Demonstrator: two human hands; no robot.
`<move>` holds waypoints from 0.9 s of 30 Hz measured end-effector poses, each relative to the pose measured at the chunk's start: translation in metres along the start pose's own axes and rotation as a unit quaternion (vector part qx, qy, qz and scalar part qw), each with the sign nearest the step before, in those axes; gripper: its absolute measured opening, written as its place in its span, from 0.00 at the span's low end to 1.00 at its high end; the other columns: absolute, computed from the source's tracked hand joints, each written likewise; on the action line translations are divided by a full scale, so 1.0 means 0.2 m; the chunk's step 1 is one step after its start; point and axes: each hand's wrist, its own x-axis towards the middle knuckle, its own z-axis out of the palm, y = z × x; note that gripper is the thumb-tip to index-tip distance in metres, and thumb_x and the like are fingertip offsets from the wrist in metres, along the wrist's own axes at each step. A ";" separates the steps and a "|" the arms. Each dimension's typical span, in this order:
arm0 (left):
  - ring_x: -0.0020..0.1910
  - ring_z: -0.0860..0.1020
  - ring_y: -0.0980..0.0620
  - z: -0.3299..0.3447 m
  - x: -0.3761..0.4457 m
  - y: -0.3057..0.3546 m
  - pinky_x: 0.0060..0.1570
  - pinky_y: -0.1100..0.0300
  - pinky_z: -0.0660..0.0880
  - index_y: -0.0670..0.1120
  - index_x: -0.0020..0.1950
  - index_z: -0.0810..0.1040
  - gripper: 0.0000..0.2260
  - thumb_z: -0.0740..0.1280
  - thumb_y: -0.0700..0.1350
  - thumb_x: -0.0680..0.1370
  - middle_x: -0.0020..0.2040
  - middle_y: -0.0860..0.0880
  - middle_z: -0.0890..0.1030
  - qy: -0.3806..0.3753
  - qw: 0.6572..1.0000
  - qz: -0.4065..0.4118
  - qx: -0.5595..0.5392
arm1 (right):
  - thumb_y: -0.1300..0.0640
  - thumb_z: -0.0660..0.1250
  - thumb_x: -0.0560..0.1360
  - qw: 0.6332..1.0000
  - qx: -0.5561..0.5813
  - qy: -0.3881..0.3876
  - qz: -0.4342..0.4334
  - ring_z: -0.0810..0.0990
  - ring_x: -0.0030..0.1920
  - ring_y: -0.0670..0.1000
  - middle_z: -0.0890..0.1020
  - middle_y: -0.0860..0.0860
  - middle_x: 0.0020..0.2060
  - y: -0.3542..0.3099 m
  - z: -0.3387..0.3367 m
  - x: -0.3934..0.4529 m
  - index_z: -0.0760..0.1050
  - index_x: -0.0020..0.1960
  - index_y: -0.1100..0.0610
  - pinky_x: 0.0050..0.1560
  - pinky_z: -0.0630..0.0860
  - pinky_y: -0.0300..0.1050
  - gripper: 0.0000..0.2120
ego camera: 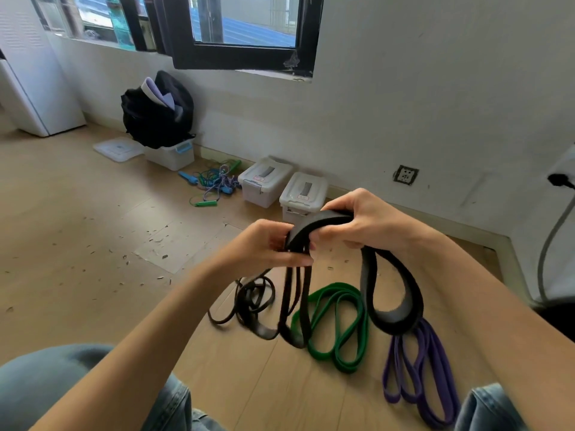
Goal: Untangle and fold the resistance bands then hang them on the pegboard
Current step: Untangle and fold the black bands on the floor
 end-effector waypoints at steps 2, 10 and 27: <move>0.49 0.82 0.47 0.06 -0.03 -0.01 0.52 0.59 0.78 0.45 0.48 0.80 0.08 0.69 0.36 0.72 0.46 0.46 0.84 -0.031 0.994 -0.026 -0.097 | 0.52 0.73 0.65 0.996 0.084 0.017 0.003 0.67 0.24 0.45 0.73 0.50 0.26 0.00 -0.01 0.00 0.80 0.45 0.66 0.24 0.64 0.36 0.17; 0.52 0.82 0.45 0.03 -0.04 0.01 0.49 0.63 0.77 0.42 0.53 0.77 0.12 0.69 0.43 0.72 0.49 0.42 0.84 -0.055 0.982 -0.047 -0.177 | 0.51 0.73 0.65 0.979 0.190 0.068 0.009 0.66 0.22 0.43 0.70 0.44 0.23 0.05 -0.05 -0.05 0.80 0.35 0.52 0.23 0.65 0.34 0.05; 0.31 0.71 0.56 -0.01 -0.04 0.12 0.34 0.64 0.73 0.41 0.49 0.72 0.08 0.61 0.45 0.76 0.32 0.51 0.71 0.014 0.946 -0.028 -0.322 | 0.52 0.74 0.66 0.990 0.083 -0.059 0.095 0.79 0.32 0.47 0.81 0.50 0.33 0.15 -0.01 -0.08 0.79 0.50 0.56 0.35 0.78 0.38 0.15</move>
